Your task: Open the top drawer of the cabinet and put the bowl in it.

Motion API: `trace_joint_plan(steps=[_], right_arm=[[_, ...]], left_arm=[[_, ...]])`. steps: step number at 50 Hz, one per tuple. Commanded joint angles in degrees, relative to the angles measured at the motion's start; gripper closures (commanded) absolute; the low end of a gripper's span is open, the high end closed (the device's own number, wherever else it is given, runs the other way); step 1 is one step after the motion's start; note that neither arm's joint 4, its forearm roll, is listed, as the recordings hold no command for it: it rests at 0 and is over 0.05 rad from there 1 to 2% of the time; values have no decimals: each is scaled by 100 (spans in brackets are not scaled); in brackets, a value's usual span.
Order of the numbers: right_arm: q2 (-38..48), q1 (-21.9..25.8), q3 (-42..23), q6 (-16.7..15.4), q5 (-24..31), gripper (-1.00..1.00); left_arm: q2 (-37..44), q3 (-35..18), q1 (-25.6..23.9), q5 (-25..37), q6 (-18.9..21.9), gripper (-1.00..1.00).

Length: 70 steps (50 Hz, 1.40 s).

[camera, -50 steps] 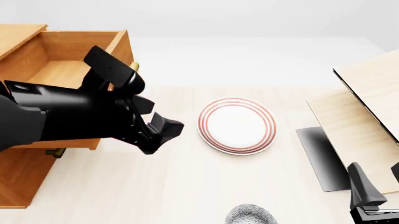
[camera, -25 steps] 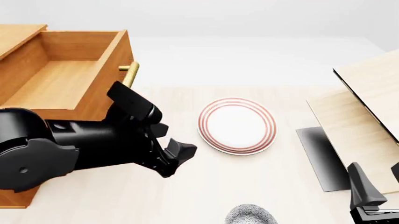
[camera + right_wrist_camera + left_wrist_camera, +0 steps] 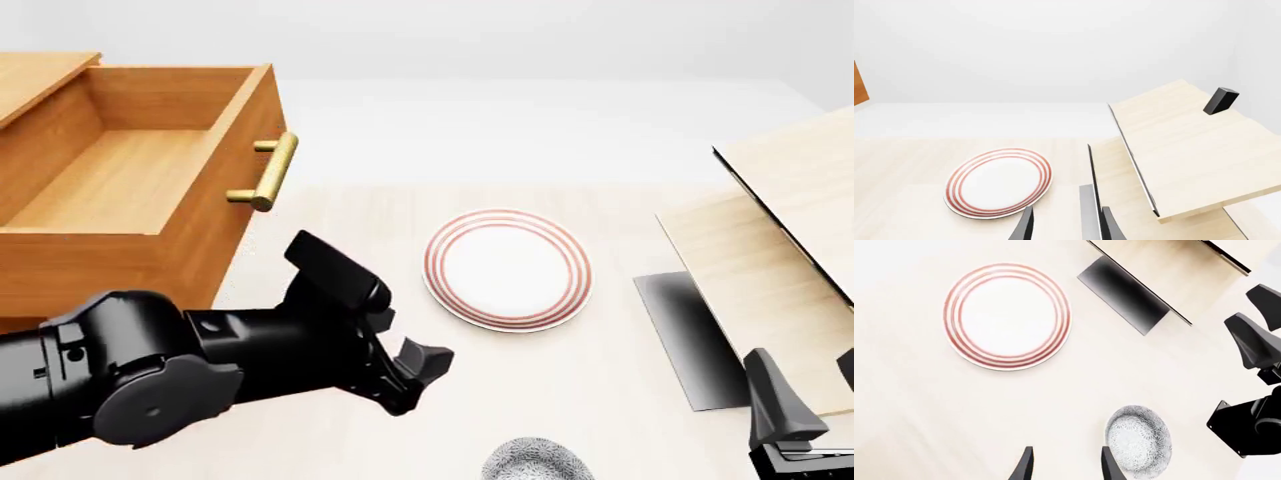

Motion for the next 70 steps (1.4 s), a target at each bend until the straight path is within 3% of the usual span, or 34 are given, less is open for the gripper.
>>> trace_joint_plan(steps=[1, 15, 70], right_arm=[[-5, -2, 3, 0, 2, -100], [-7, -2, 3, -1, 1, -100], [-4, 0, 3, 0, 2, -100]], left_arm=[[691, -87, -374, -366, -324, -100], [1441, -474, -701, -283, -584, -100], [2633, -541, -1011, -945, -1079, -100]])
